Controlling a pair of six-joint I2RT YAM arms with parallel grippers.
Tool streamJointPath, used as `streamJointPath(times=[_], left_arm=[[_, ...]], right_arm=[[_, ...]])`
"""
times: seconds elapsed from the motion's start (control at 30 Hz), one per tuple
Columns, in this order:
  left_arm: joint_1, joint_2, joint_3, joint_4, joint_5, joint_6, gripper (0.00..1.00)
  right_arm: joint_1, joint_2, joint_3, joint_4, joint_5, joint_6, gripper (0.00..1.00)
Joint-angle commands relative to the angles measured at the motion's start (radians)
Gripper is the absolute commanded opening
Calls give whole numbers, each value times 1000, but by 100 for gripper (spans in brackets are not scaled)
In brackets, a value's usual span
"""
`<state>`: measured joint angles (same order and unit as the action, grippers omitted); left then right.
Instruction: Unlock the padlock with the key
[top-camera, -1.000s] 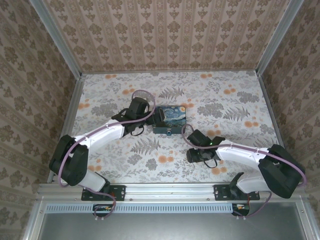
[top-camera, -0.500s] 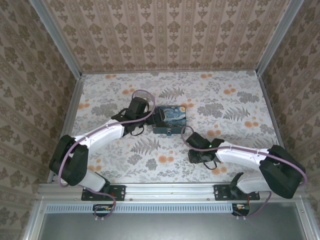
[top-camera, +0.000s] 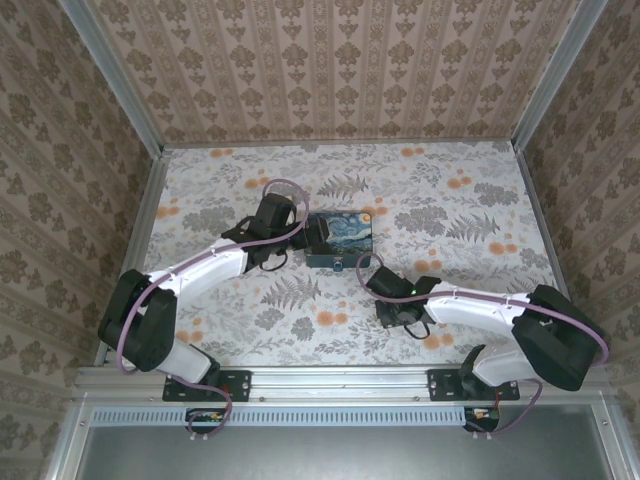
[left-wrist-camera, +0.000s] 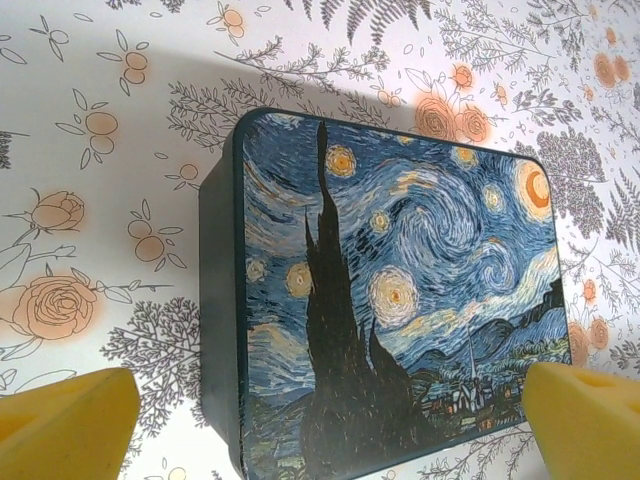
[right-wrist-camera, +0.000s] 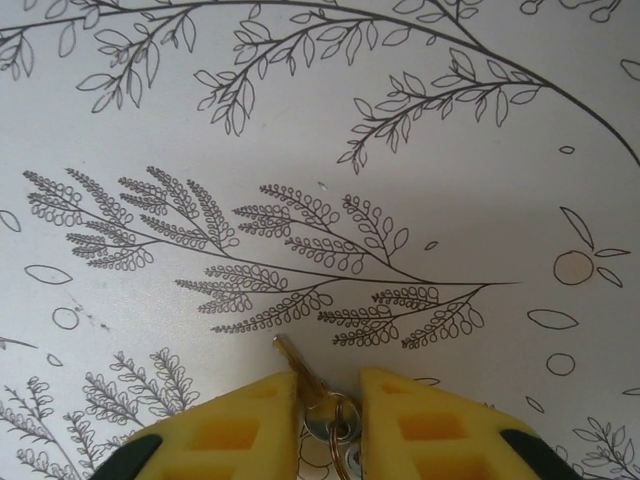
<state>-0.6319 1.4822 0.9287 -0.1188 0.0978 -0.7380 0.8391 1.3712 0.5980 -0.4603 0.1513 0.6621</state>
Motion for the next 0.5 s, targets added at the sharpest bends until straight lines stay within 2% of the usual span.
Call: streamJointPath(times=[0.0,0.17,0.37,0.47], left_arm=[[14,-25,-12,-1,19,-15,100],[19,-20,-15,-4,34,-22,100],[28,-9,-14,-6,48,-16,100],[32,-10,-11,-16,53,-7,100]], right_arm=[[32,104,-67,-82,-205,12,15],[32,109,-69,-36,-211,16,0],[18,29,-89,11,-224,50,0],[-1,-78,-83,14,-235,67,0]])
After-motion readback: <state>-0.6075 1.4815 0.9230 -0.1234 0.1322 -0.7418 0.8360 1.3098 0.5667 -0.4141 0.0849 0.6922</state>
